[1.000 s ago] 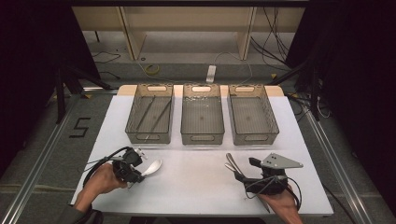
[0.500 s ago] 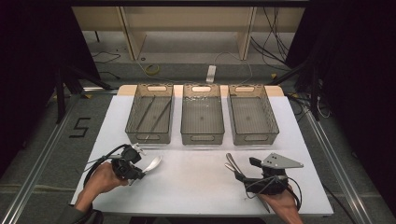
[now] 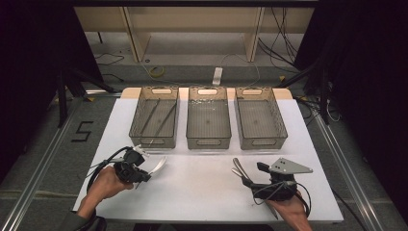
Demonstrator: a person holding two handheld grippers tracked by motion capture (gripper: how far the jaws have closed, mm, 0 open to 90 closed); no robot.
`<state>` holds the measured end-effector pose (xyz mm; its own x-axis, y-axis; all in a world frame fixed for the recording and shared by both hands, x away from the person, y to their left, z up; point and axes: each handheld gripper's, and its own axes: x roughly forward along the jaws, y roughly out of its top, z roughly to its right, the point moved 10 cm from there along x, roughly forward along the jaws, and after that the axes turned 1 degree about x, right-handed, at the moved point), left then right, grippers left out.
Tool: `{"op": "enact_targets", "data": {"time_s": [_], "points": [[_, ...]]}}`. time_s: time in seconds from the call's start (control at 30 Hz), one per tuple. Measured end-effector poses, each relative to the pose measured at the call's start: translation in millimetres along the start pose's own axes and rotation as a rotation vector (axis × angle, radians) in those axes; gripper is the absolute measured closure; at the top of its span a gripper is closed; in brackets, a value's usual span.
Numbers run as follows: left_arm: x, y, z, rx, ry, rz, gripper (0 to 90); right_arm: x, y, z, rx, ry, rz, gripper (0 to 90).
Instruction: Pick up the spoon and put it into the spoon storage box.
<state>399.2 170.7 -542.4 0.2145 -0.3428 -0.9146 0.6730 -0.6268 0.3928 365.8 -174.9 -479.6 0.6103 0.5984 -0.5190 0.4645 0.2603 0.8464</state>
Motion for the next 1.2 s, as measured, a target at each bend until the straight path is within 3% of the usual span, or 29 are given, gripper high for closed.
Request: {"op": "enact_targets", "data": {"time_s": [0.07,0.23,0.57,1.2], "points": [[-3.4,4.2,0.7,-0.015,-0.007,0.037,85.0,0.3,-0.1,0.1,0.002,0.000,0.000,24.8],[-4.6,5.5,1.7,-0.013,-0.006,0.038,85.1,0.4,-0.1,0.0,0.001,0.001,0.001,24.8],[-11.7,15.6,10.1,-0.010,-0.034,0.093,85.2,0.3,-0.2,0.0,0.003,0.001,0.000,24.8],[-23.4,30.8,14.8,-0.031,-0.042,0.185,85.1,-0.1,-0.1,0.6,0.011,0.003,0.002,24.7]]}}
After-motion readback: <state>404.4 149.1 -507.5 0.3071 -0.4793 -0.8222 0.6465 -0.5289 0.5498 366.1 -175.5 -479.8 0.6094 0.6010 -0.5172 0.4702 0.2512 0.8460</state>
